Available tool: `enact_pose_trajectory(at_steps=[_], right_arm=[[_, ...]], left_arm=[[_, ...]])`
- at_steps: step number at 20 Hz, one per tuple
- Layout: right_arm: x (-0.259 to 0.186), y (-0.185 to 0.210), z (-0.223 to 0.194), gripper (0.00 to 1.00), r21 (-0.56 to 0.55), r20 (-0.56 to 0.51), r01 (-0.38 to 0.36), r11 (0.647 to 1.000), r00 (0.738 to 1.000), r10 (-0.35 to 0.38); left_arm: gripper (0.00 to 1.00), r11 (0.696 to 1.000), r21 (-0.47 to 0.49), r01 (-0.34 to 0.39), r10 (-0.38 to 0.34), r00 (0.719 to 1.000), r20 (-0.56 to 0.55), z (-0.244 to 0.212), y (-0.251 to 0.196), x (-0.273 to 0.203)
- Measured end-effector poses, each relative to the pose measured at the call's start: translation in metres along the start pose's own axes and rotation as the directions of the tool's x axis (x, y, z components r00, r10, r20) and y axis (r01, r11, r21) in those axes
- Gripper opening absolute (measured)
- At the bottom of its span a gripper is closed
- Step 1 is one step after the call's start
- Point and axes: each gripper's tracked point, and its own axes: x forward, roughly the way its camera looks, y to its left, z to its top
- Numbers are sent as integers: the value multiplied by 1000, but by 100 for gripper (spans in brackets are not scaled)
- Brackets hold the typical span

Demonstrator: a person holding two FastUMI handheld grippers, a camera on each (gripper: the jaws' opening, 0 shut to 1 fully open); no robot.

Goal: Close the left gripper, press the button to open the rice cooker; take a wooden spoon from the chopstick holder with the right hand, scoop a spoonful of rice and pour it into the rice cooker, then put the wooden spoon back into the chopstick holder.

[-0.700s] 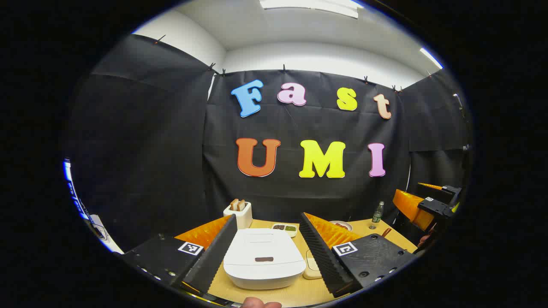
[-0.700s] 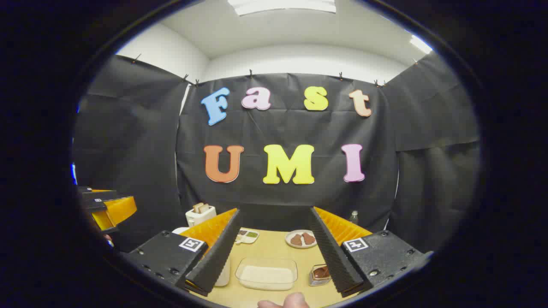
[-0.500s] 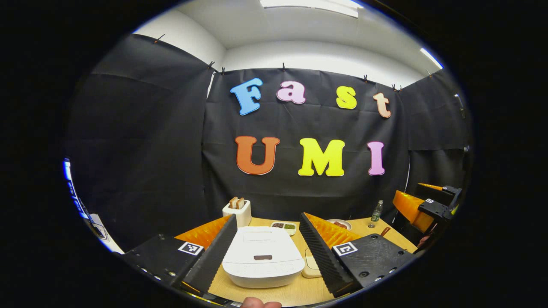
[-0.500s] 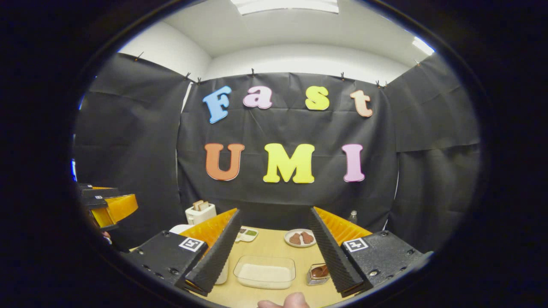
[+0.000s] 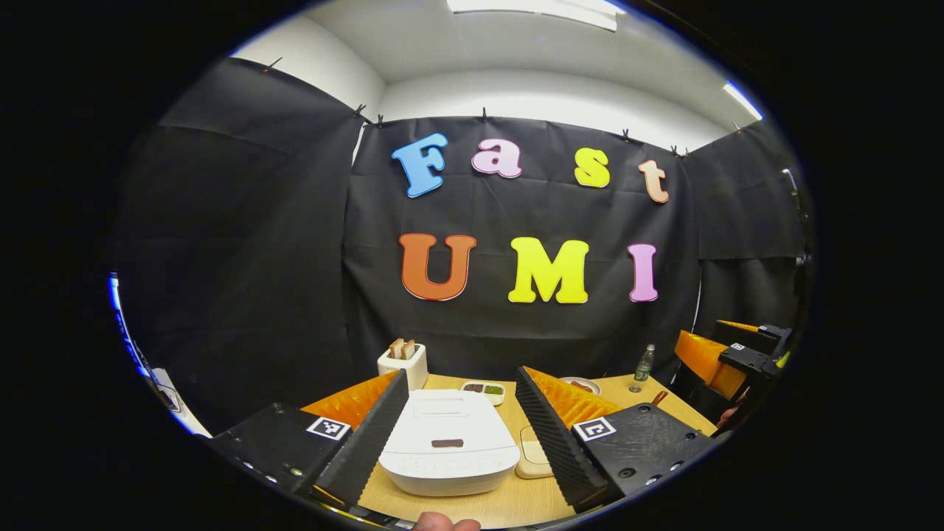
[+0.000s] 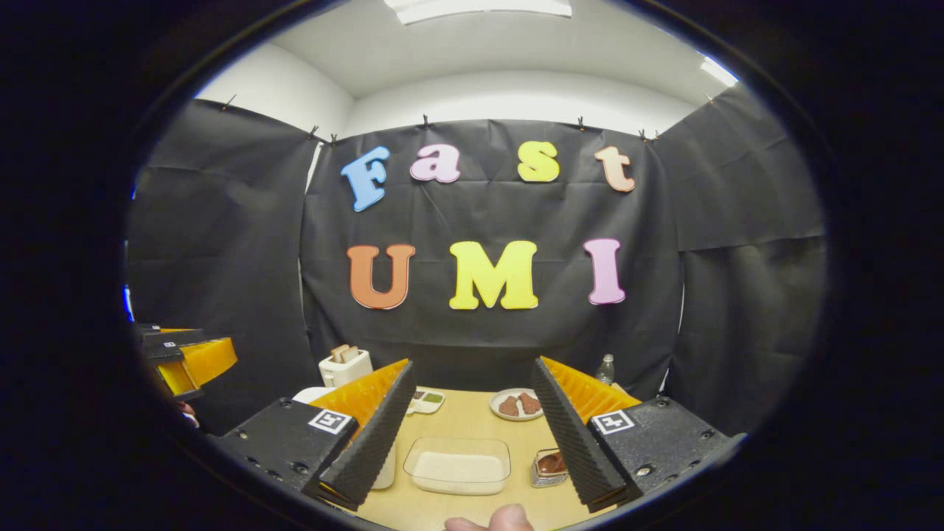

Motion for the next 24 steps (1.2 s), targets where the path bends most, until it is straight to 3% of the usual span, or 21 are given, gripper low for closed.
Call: enact_pose_trajectory(at_steps=[13,21,22,24], right_arm=[[5,-18,-2,100,-6,-13,9,1000,1000,-10],[24,-53,-13,100,-2,-43,57,998,997,-57],[27,-57,-14,100,4,-47,61,998,997,-61],[34,-63,-17,100,13,-53,66,998,996,-65]], left_arm=[[94,1000,-3,-4,4,999,-32,-10,-10,7],[93,999,-23,26,-29,986,-166,-41,-23,33],[75,999,-26,26,-31,981,-191,-47,-22,36],[69,998,-43,45,-55,958,-281,-68,-22,44]])
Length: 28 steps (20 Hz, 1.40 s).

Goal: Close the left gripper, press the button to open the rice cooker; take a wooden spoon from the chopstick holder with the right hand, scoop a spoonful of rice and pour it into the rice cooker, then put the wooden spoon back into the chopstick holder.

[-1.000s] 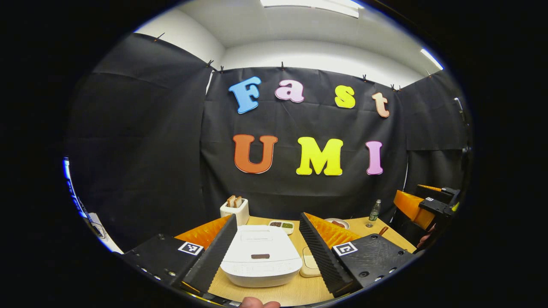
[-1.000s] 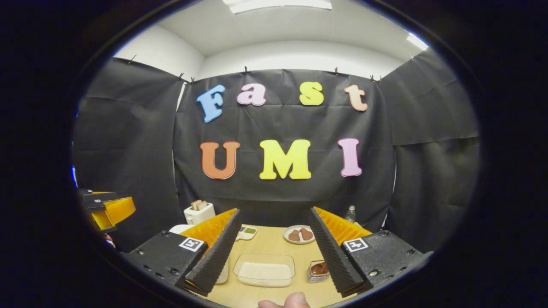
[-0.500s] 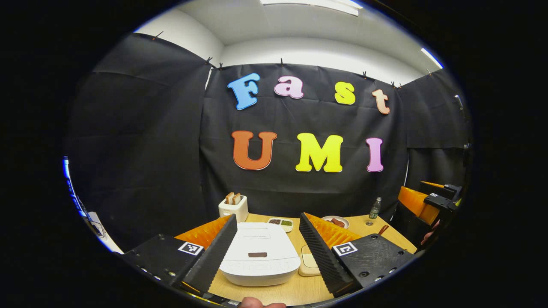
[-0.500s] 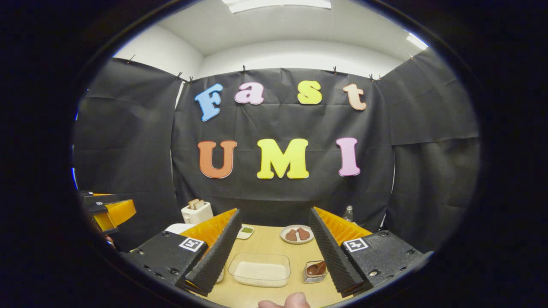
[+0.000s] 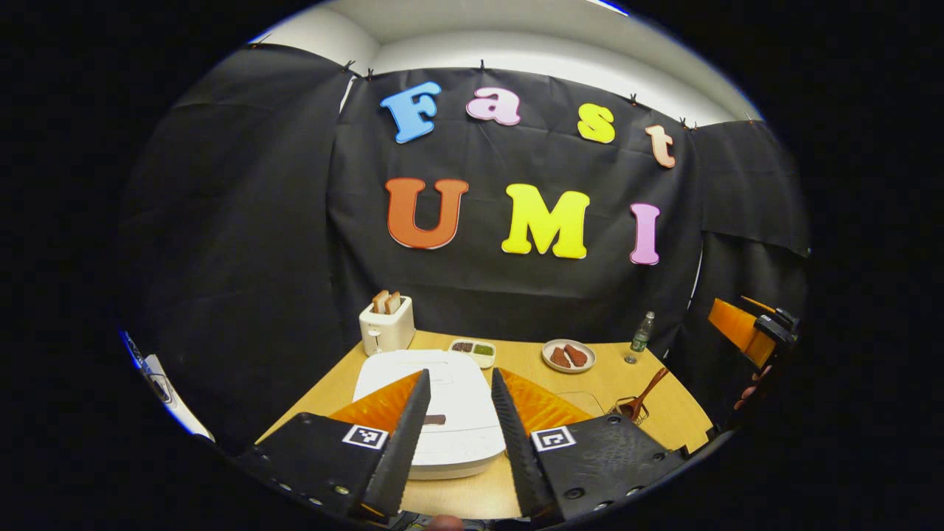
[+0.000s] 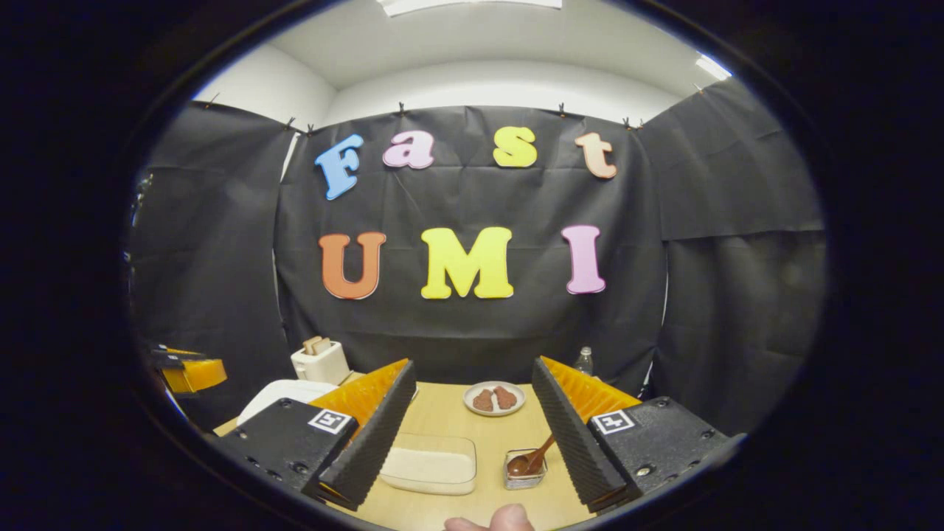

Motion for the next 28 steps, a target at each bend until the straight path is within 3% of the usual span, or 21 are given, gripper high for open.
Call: enact_pose_trajectory(at_steps=[1,3,5,9,10,11,12,13,14,19,28], right_arm=[[4,-2,-3,100,2,-5,1,1000,1000,-1],[11,-8,-7,100,5,-15,2,1000,1000,-2],[17,-14,-9,100,11,-20,10,1000,1000,-9],[26,-25,-19,100,26,-46,25,999,999,-24],[28,-28,-22,100,26,-54,30,999,998,-29],[29,-32,-24,100,24,-60,37,999,998,-35],[30,-35,-27,100,21,-68,43,999,997,-42],[31,-38,-32,100,18,-79,49,999,996,-48],[31,-41,-35,100,18,-89,54,998,995,-52],[32,-53,-56,100,12,-150,71,997,986,-69],[38,-57,-65,100,20,-188,82,996,979,-76]], left_arm=[[53,1000,-10,8,-8,999,-44,-7,0,6],[45,999,-35,-14,10,994,-113,-18,11,17],[5,997,-55,-52,42,985,-170,-27,25,29],[0,992,-113,-63,32,966,-255,-38,38,46],[7,992,-114,-60,27,963,-269,-43,39,52],[0,992,-115,-56,21,957,-288,-49,42,57],[0,992,-118,-52,14,952,-306,-55,43,62],[8,991,-121,-53,11,947,-320,-62,45,70],[0,990,-129,-51,5,942,-336,-69,46,76],[0,987,-151,-56,-10,915,-403,-101,53,96],[0,985,-157,-65,-17,880,-475,-129,55,96]])
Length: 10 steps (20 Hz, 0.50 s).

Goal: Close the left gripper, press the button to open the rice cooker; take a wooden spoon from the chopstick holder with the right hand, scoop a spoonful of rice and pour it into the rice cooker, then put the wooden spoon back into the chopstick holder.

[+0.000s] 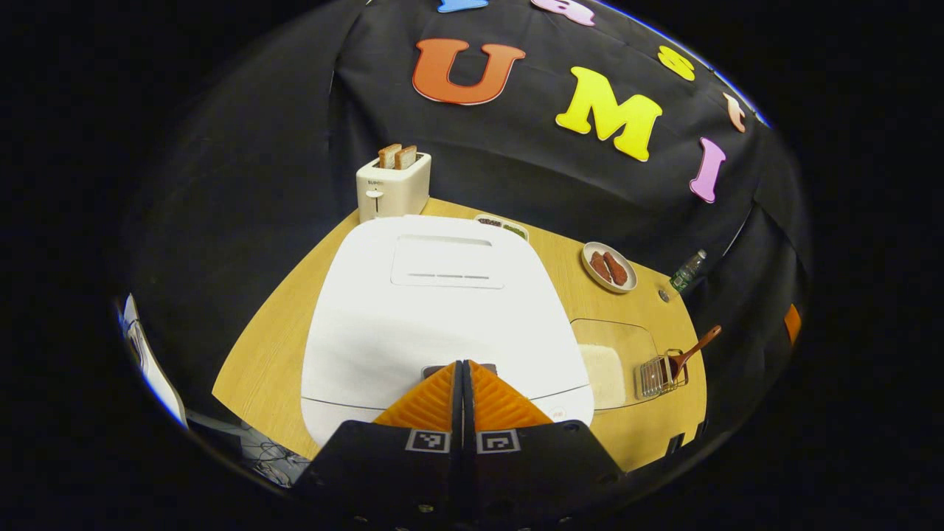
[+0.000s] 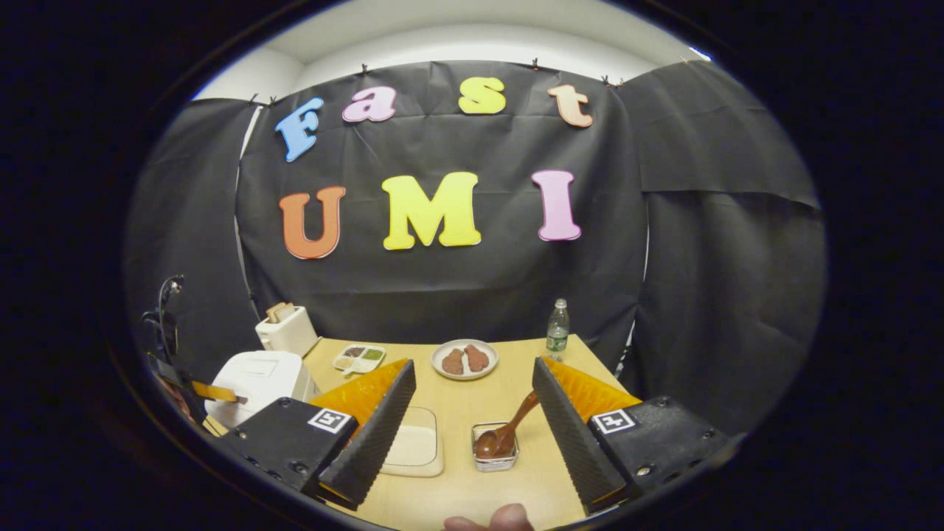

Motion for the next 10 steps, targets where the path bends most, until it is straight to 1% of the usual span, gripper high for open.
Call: enact_pose_trajectory(at_steps=[3,6,8,10], right_arm=[[1,5,-4,100,-4,-10,-12,1000,1000,12],[1,12,-8,100,0,-19,-28,1000,999,28],[0,14,-9,100,-4,-23,-34,999,999,34],[-3,8,0,100,-14,-4,-24,1000,1000,24]], left_arm=[[0,999,-34,-3,1,999,-52,-2,0,3],[0,999,-35,10,-12,998,-58,-1,0,2],[0,999,-27,18,-19,1000,-7,8,-1,-2],[0,999,-18,27,-25,994,105,34,-5,-16]])
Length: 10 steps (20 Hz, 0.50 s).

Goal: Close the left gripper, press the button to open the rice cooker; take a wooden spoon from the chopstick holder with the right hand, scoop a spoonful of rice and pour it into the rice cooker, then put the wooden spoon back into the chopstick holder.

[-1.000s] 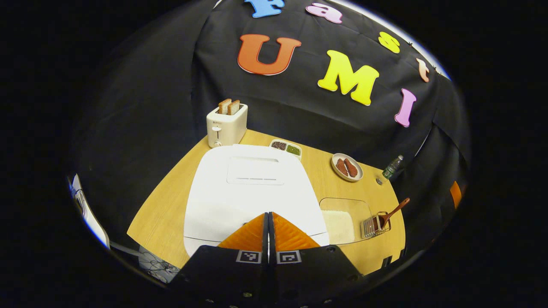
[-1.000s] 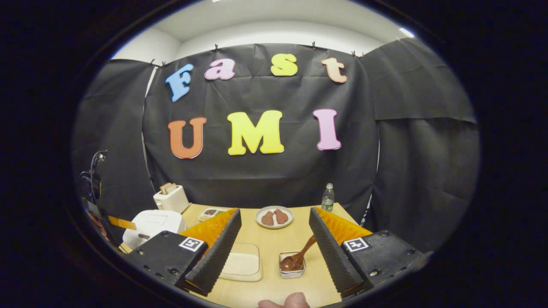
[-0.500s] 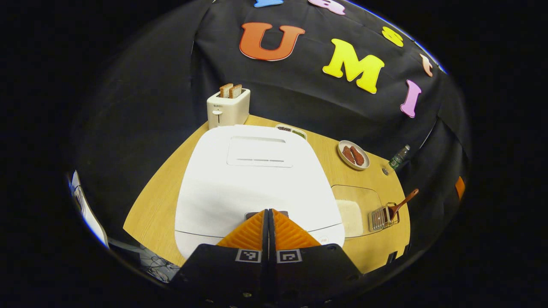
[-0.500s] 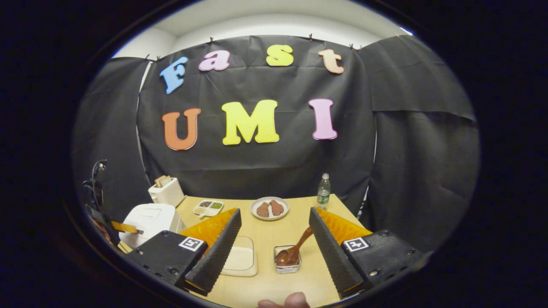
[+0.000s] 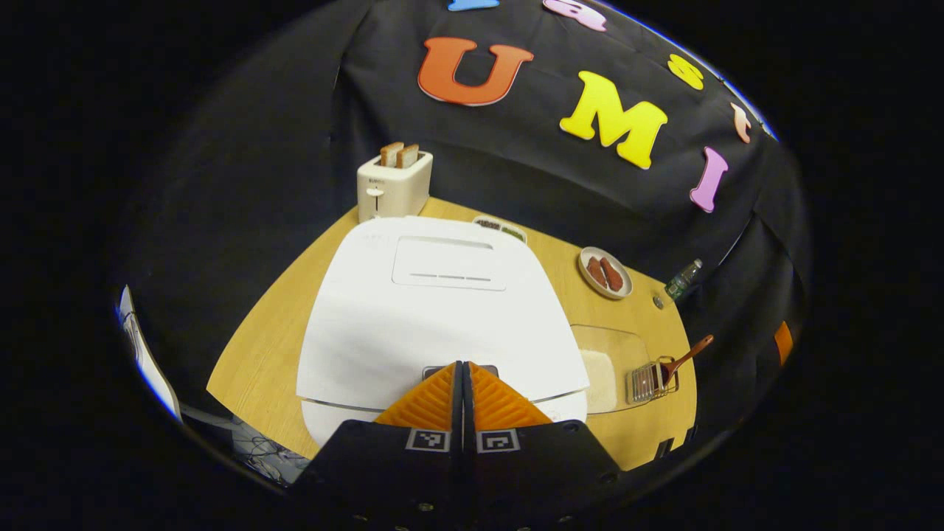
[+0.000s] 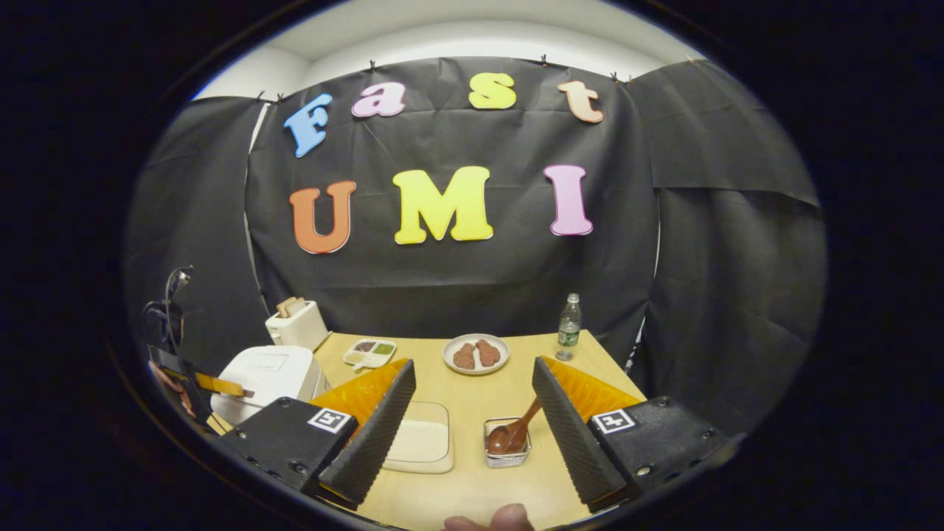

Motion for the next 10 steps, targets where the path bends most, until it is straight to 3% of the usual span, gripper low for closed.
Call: enact_pose_trajectory(at_steps=[2,5,7,9,10], right_arm=[[0,-8,5,100,-7,13,15,1000,1000,-14],[-2,-17,10,100,-5,21,34,999,999,-34],[-5,-21,15,100,-7,32,40,999,999,-40],[-6,-25,17,100,-15,40,48,999,998,-48],[-7,-27,17,100,-15,40,53,999,998,-52]], left_arm=[[0,1000,29,0,-4,991,133,42,-8,-16],[1,995,92,-44,15,955,295,101,-15,-33],[8,990,120,-73,24,930,366,128,-15,-36],[11,991,123,-48,-6,912,411,150,-25,-40],[23,992,120,-45,-11,901,433,160,-26,-44]])
